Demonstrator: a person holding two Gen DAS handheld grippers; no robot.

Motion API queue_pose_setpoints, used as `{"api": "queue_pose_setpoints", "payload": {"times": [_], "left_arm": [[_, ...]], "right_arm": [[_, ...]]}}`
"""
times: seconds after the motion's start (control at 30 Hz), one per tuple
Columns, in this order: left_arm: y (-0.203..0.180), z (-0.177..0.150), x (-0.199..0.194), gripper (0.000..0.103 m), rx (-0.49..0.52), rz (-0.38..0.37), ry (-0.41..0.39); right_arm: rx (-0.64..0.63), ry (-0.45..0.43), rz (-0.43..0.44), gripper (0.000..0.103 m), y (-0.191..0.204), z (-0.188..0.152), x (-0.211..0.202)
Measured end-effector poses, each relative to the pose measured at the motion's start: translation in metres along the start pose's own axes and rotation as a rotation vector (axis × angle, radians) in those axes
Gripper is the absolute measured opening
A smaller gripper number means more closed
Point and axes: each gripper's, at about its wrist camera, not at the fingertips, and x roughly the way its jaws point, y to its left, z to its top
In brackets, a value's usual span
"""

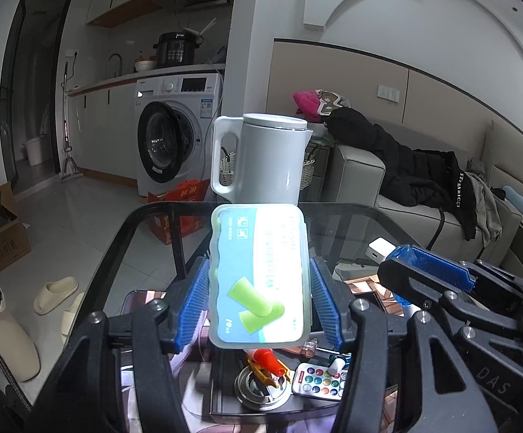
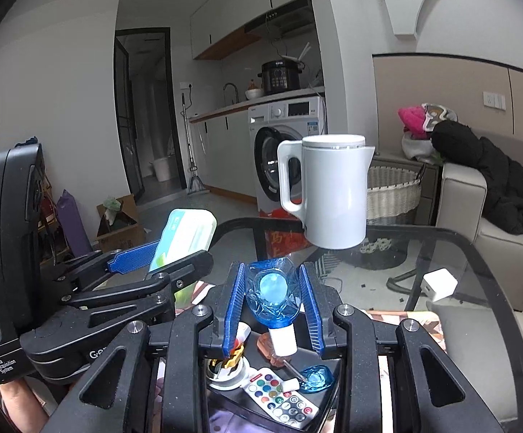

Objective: Organize rigid objects
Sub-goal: 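Lower both items into the black box and open both tools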

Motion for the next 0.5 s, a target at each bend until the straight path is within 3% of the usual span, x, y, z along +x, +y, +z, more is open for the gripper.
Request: {"api": "queue_pose_setpoints", "payload": {"times": [0.2, 0.5], "left_arm": [[-0.005, -0.005, 0.017, 0.055, 0.022, 0.000, 0.069], [-0.008, -0.025, 0.050, 0.055, 0.027, 0.018, 0.266]], "right_arm": [[0.041, 0.077, -0.005, 0.031, -0.012, -0.003, 0.019], [0.091, 0.346, 0.035, 0.031, -0.023, -0.031, 0.056]]}}
